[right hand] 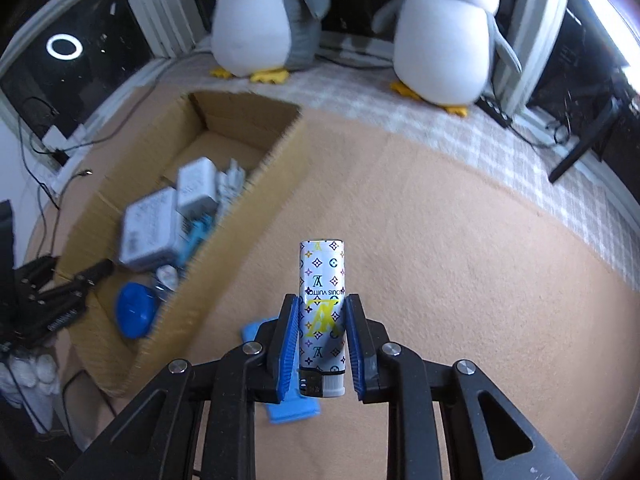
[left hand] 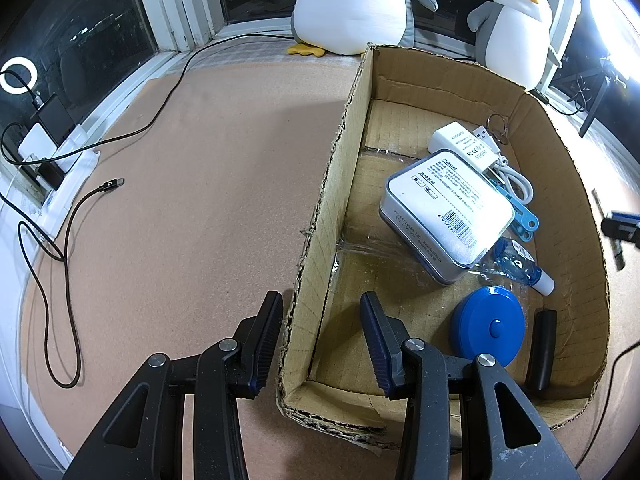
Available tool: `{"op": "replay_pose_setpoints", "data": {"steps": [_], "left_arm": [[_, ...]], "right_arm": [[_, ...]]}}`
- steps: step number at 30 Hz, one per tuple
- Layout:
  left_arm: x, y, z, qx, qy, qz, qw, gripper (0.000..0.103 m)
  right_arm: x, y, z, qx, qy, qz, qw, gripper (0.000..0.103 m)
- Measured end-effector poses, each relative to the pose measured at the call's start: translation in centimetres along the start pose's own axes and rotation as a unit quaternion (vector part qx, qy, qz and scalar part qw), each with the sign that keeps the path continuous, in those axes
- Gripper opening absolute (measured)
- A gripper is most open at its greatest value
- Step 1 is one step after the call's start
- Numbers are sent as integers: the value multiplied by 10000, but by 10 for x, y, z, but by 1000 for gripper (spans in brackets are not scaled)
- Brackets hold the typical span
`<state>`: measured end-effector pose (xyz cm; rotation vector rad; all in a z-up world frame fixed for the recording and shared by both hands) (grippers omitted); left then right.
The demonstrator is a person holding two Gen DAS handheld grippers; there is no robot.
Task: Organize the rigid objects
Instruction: 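Carry the lighter into the cardboard box and open the right gripper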
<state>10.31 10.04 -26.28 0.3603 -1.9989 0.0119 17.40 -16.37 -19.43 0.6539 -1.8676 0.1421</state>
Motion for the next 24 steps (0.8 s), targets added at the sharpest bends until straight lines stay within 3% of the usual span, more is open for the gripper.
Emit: {"op": "replay_pose_setpoints", "data": {"steps": [11, 24], "left_arm": [[0, 0, 0, 4, 0, -1, 10000, 44], [0, 0, 0, 1, 1, 0, 10000, 44]], "right_arm": [[-6, 75, -32, 496, -176, -539, 9972, 21], [-33, 119, -24, 762, 119, -822, 9936, 21]]}}
Point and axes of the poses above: each gripper's, at about its wrist camera, not at the fingertips, and x roughly against the way its jaws point, y to its left, z to its underside, the point moved 5 cm from there along -x, roughly the way its jaws point, and after that the axes turned 8 degrees about -z, right-handed, at the moved point
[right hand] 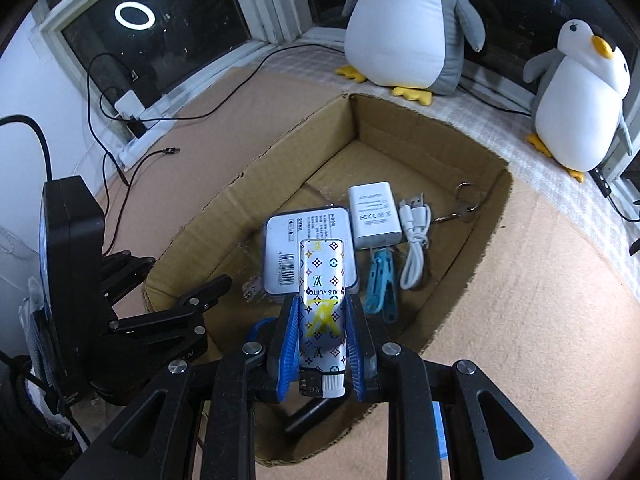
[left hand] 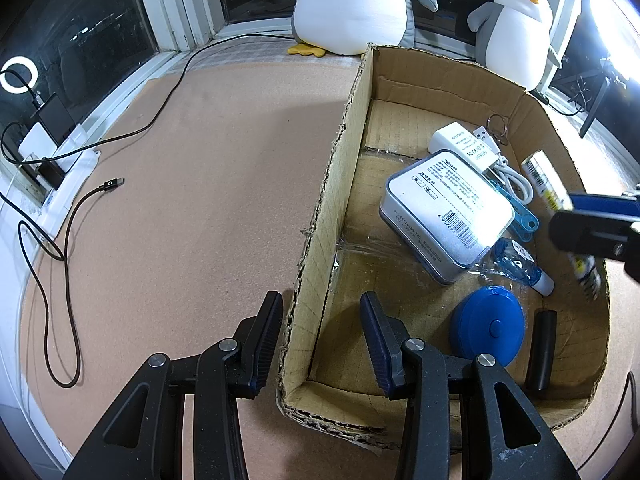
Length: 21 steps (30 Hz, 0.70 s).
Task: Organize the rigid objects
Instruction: 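Carry the lighter into the cardboard box and open the right gripper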
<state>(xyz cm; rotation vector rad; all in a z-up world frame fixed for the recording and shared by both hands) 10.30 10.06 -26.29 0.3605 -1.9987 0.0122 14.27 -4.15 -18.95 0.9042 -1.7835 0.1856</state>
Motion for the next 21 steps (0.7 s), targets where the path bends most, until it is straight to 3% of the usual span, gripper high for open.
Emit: {"op": "replay_pose_setpoints", "data": {"steps": [12, 13, 15, 16, 17, 21], "left_arm": [[0, 0, 0, 1, 0, 0, 10000, 44], [0, 0, 0, -1, -1, 0, 10000, 44], [0, 0, 0, 4, -1, 3, 10000, 44], [0, 0, 0, 4, -2, 2, 10000, 44], [0, 0, 0, 3, -2, 1, 10000, 44], [0, 0, 0, 4, -2, 3, 10000, 44]], "right_arm": [[-11, 2, 6, 46, 123, -17, 9999, 21], [-10, 2, 5, 52, 114, -14, 9999, 23], [-10, 3, 4, 54, 86, -39, 9999, 37], [-8, 3, 4, 62, 48, -28, 10000, 49], [-7, 3, 3, 79, -1, -8, 10000, 52], [-2, -1, 3, 56, -68, 17, 10000, 52]]}}
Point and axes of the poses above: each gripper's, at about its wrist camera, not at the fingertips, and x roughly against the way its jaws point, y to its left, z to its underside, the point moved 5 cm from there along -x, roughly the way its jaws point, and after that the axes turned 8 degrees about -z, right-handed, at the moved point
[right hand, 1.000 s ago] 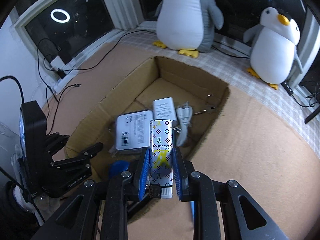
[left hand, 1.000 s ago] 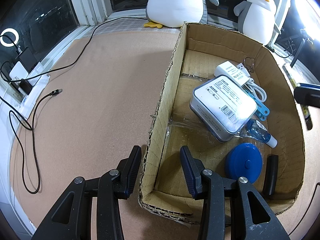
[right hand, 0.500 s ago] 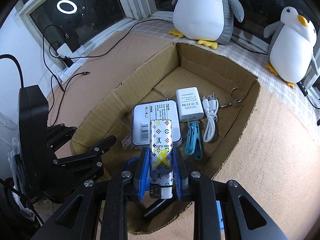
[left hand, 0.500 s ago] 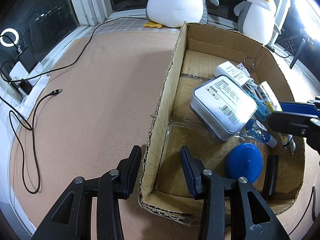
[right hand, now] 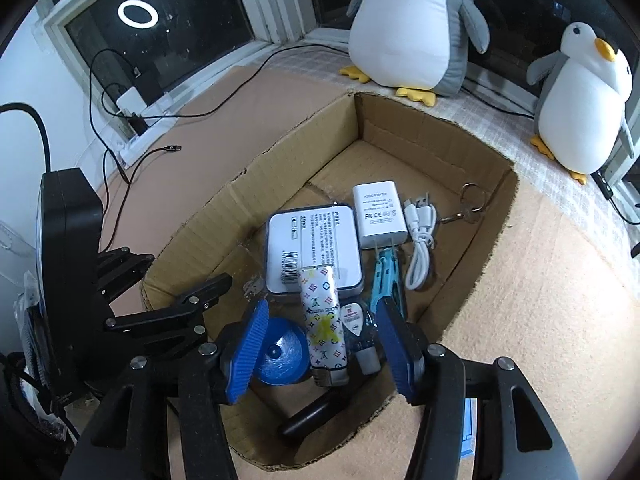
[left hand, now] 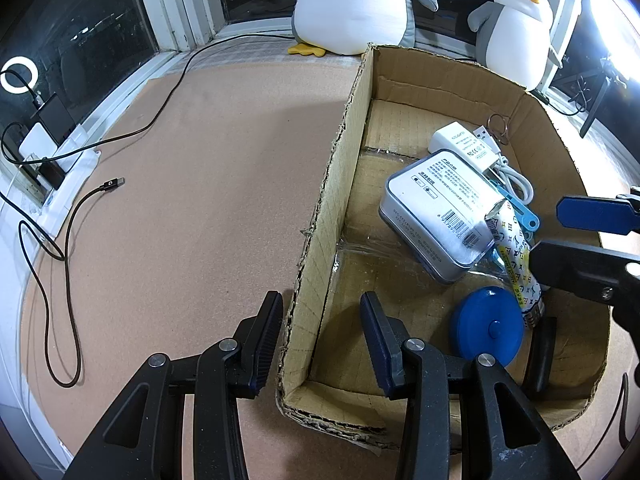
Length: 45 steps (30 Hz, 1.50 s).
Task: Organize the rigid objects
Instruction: 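Carry the lighter into the cardboard box and open the right gripper, then move the right tool to the blue phone stand and close on it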
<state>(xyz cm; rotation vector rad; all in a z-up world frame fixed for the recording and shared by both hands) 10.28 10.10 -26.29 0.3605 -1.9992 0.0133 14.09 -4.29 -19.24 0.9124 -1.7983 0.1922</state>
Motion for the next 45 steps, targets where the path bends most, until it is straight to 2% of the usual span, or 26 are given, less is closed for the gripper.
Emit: {"op": "replay_pose_setpoints", "data": {"steps": [9, 16, 21, 27, 45], "left_arm": [[0, 0, 0, -3, -1, 1, 10000, 44], [0, 0, 0, -1, 0, 1, 10000, 44], [0, 0, 0, 0, 1, 1, 10000, 44], [0, 1, 0, -5, 1, -2, 10000, 44], [0, 1, 1, 11, 1, 6, 10000, 44]], "right_arm": [[28, -18, 3, -207, -249, 34, 9995, 52], [51, -50, 17, -422, -307, 263, 9983, 52], [48, -73, 39, -570, -57, 396, 9976, 52], [34, -77, 57, -434, 294, 408, 9978, 52], [-2, -83, 81, 80, 1221, 775, 9895, 52]]}}
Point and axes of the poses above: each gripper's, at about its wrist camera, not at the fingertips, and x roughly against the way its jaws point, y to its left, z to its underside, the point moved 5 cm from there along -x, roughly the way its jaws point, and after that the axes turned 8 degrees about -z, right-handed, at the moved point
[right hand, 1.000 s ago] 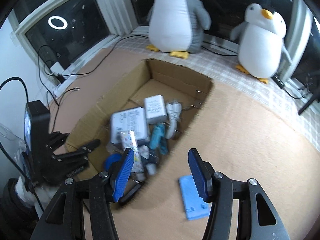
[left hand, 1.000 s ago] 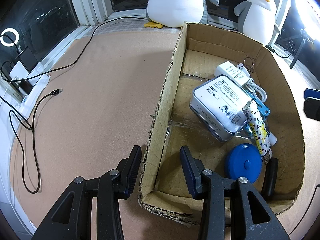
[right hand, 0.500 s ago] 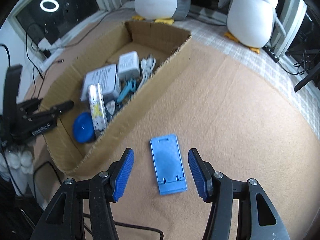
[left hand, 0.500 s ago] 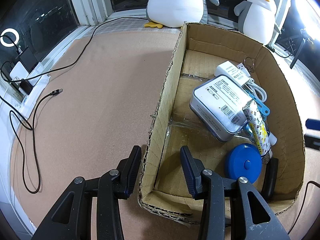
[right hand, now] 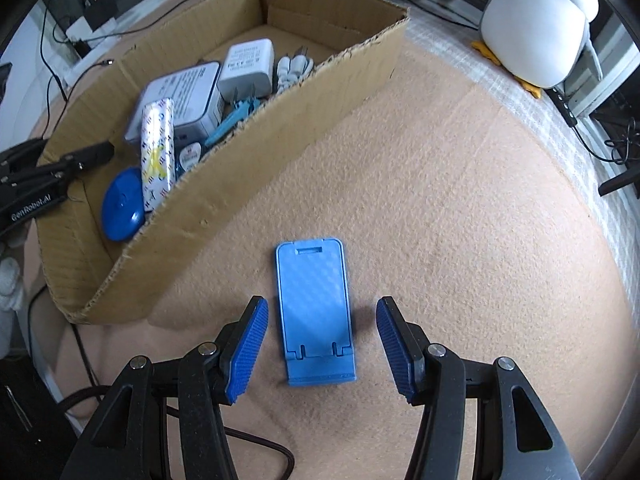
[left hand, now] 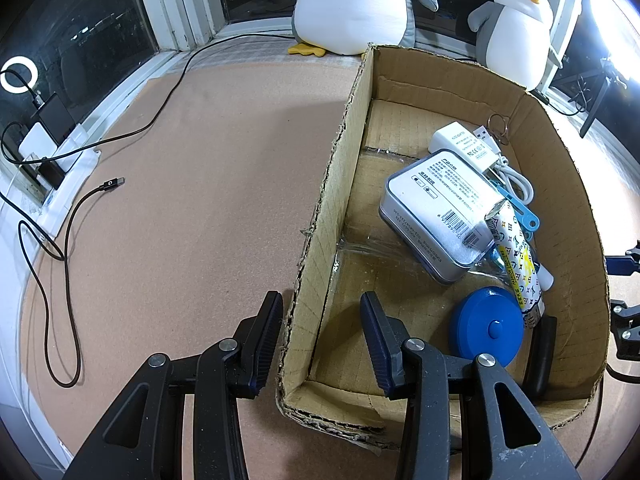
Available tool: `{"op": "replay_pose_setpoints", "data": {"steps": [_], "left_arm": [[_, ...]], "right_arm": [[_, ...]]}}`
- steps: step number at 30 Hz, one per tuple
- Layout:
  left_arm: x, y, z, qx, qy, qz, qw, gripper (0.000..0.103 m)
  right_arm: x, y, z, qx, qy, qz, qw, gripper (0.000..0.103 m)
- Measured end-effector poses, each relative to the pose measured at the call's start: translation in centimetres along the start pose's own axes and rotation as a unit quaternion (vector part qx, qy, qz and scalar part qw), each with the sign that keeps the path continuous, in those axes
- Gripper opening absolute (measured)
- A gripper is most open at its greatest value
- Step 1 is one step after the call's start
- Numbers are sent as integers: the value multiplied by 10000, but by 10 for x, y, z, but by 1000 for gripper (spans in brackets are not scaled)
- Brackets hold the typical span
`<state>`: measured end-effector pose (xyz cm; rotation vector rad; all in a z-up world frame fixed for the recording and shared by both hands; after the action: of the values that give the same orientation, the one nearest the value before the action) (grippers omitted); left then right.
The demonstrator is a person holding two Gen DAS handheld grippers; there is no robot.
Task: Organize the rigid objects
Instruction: 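Move the right tool to the blue phone stand and close on it, then carry the blue phone stand into the cardboard box and release it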
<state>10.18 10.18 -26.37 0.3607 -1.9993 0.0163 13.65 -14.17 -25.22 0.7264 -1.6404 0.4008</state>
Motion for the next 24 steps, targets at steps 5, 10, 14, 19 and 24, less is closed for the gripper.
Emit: {"op": "replay_pose_setpoints", "data": {"steps": [5, 10, 14, 19, 24], "left_arm": [[0, 0, 0, -2, -1, -2, 10000, 44], [0, 0, 0, -3, -1, -2, 10000, 44], [0, 0, 0, -2, 0, -2, 10000, 44], [0, 0, 0, -4, 0, -2, 10000, 44], [0, 0, 0, -2, 0, -1, 10000, 44]], "right_arm": [[-5, 1, 3, 32, 78, -8, 10000, 52], [-6, -1, 3, 33, 99, -31, 9999, 50], [-7, -7, -7, 1, 107, -26, 9999, 39], [-2, -12, -9, -62, 90, -35, 9999, 33], [0, -16, -8, -210, -31, -52, 9998, 33]]}}
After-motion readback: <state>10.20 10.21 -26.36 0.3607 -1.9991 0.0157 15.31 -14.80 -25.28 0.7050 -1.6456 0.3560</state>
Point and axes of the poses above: each gripper's, at about its wrist camera, not at the fingertips, and x roughly against the way its jaws point, y to its left, z to its underside, the point moved 5 cm from there along -x, roughly the way its jaws point, and after that the axes turned 8 degrees about -z, right-handed, at the moved point
